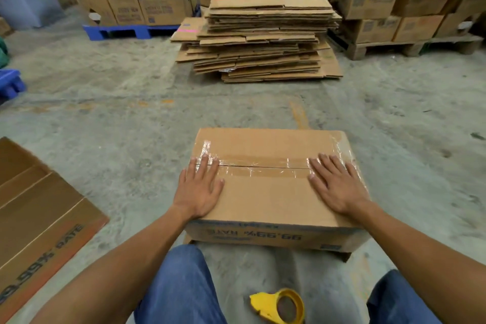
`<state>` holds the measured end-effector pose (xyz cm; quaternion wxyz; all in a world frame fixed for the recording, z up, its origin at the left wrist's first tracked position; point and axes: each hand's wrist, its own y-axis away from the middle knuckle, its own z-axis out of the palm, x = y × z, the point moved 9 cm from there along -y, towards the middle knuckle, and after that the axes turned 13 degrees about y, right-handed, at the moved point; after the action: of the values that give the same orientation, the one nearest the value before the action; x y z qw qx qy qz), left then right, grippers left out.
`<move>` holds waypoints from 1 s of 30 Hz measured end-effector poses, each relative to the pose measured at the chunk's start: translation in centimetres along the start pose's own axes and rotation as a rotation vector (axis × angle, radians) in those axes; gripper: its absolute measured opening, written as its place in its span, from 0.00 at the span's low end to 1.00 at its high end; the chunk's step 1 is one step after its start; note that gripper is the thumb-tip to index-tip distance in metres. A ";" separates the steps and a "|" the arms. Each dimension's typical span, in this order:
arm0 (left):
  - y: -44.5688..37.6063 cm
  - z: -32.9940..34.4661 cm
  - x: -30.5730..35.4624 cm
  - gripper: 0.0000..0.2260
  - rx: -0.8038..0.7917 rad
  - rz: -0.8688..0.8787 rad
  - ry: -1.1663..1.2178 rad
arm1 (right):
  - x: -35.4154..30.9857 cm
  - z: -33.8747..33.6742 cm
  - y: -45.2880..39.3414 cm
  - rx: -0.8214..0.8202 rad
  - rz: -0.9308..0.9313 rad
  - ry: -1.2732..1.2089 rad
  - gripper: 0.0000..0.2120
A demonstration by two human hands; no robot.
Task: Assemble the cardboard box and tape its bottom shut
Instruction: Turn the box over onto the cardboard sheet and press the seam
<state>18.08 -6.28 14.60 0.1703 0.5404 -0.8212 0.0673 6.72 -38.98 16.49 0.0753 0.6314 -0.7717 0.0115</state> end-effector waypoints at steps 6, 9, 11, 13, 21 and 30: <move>0.8 0.5 0.2 0.31 0.041 -0.022 0.013 | 0.5 0.2 -0.2 0.011 0.000 0.015 0.30; -0.3 0.0 -0.8 0.31 0.039 -0.004 0.020 | -0.8 0.3 -0.1 -0.019 0.064 0.007 0.32; -0.6 0.0 -2.1 0.30 0.049 -0.041 0.024 | -2.7 0.4 -0.1 -0.015 0.067 -0.001 0.33; -0.2 0.1 -4.1 0.30 0.035 -0.091 0.015 | -5.3 1.7 0.3 -0.029 0.031 -0.046 0.34; 2.1 6.1 -7.4 0.41 -0.276 0.002 -0.021 | -6.8 9.7 1.9 -0.096 -0.114 0.022 0.33; -5.7 7.0 -7.8 0.38 -0.229 -0.089 0.033 | -5.0 10.3 -5.5 -0.172 -0.087 -0.003 0.31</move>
<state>24.60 -3.91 4.89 0.2472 0.5523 -0.7957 -0.0256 11.98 -36.42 5.23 0.1286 0.6554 -0.7419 -0.0588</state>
